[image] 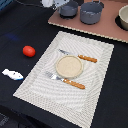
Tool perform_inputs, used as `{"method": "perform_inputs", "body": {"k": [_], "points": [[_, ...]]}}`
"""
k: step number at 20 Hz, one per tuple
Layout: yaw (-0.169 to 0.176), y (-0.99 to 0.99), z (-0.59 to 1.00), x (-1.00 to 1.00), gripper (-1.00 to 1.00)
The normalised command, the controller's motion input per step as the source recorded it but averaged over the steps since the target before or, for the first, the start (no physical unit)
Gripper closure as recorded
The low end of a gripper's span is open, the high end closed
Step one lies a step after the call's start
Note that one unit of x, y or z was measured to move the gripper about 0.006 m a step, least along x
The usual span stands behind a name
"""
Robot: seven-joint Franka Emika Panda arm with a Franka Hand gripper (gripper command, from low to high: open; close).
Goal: Place the pan onto the stove and place the fish and sausage into the pan.
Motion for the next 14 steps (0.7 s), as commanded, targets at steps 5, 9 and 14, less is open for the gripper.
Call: {"method": "perform_inputs", "body": {"k": [5, 9, 14], "points": [[-0.029, 0.16, 0.09, 0.42, -1.00], [-0.072, 0.00, 0.75, 0.22, -1.00], [-0.077, -0.11, 0.97, 0.03, -1.00]]}}
